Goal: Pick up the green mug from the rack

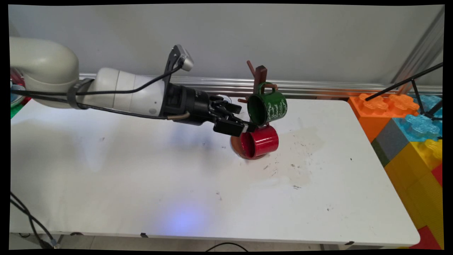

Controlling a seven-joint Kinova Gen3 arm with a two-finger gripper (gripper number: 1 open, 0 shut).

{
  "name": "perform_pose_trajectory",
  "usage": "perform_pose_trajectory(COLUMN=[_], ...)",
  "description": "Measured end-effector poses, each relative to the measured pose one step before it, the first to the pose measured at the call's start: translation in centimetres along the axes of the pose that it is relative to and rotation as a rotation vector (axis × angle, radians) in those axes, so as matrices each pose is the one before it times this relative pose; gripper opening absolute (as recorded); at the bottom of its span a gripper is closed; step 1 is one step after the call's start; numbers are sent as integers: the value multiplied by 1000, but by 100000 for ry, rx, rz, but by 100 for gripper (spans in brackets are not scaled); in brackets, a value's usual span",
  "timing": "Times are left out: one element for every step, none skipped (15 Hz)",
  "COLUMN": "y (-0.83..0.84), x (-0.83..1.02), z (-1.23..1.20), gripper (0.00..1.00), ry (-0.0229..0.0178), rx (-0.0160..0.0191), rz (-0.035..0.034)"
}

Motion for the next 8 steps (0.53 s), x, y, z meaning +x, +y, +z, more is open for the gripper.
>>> perform_pose_trajectory(y=[87,89,51,33,45,40,40,16], x=[-235,-177,-139,-121,-165,-174,-164,-143], z=[282,305,291,191,247,308,307,278], gripper=[100,100,100,100,100,100,100,100], ry=[1105,1096,802,489,629,729,672,515], rx=[83,-43,-64,-41,-7,-96,-106,-69], rz=[-100,29,46,-13,5,104,152,199])
